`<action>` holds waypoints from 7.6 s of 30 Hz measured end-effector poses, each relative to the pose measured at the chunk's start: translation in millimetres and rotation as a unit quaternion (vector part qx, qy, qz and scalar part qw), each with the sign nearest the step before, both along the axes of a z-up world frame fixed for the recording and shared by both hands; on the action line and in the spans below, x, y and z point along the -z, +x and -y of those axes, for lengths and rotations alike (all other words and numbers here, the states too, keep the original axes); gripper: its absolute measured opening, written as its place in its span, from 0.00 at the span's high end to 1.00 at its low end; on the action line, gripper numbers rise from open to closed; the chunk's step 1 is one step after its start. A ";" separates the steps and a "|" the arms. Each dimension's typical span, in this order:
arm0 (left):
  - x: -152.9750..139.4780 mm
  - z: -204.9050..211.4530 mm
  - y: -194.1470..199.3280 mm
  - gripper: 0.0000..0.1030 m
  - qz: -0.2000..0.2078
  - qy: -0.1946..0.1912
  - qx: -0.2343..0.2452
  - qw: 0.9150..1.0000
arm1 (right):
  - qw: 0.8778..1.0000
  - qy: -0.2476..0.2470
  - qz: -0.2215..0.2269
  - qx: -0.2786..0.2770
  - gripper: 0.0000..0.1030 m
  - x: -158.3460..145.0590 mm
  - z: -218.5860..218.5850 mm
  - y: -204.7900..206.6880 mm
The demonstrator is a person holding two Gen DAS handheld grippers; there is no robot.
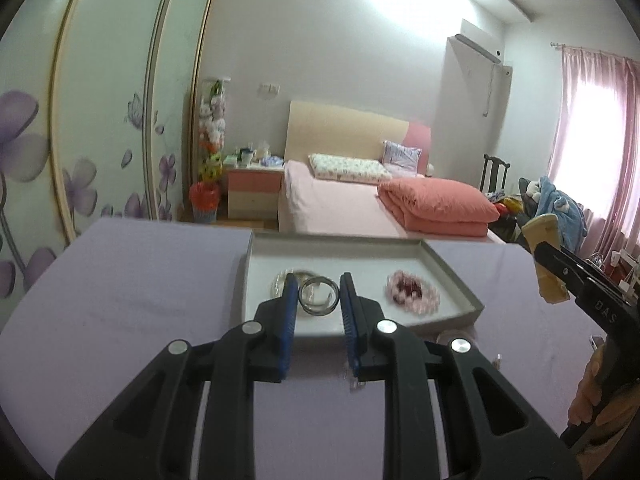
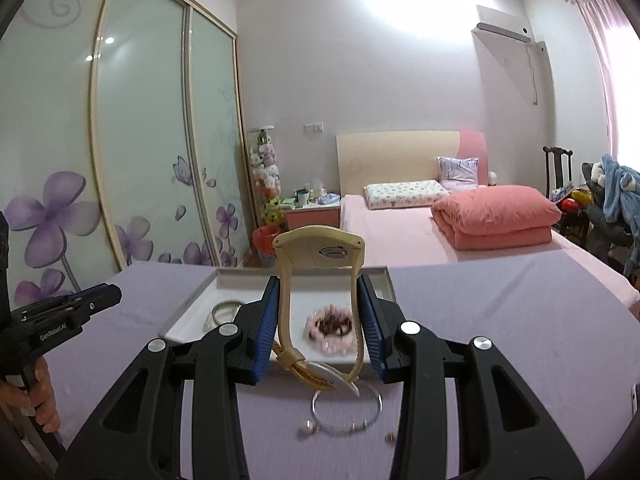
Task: Organize jewelry
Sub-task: 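Carry the watch into the tray with the right tool while the left tool carries the ring there, then withdraw both tools and grasp the pearl earring cluster with the left tool, then grasp the single pearl earring with the right tool while the left tool holds its earrings, then carry both earrings into the tray and open both tools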
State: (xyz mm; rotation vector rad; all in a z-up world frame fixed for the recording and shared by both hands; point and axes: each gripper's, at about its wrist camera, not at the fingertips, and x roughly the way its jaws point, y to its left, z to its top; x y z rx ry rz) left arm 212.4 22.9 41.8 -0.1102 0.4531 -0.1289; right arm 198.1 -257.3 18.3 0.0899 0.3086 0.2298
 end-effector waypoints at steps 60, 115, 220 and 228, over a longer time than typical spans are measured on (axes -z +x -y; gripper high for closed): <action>69.2 27.4 162.4 0.53 -0.070 0.021 -0.003 0.997 | 0.995 0.029 -0.090 -0.012 0.33 47.7 -9.4 126.4; 89.9 0.8 29.7 0.91 -0.162 0.030 0.005 0.986 | 0.990 0.008 -0.139 0.007 0.10 72.5 24.0 -22.5; 5.2 -10.6 -27.8 0.91 -0.008 0.012 0.015 1.000 | 1.000 -0.006 -0.026 0.007 0.84 4.5 2.0 -26.9; -4.0 0.8 1.8 0.91 0.006 0.002 0.028 1.000 | 1.000 -0.004 -0.005 0.001 0.84 -7.8 -6.9 5.6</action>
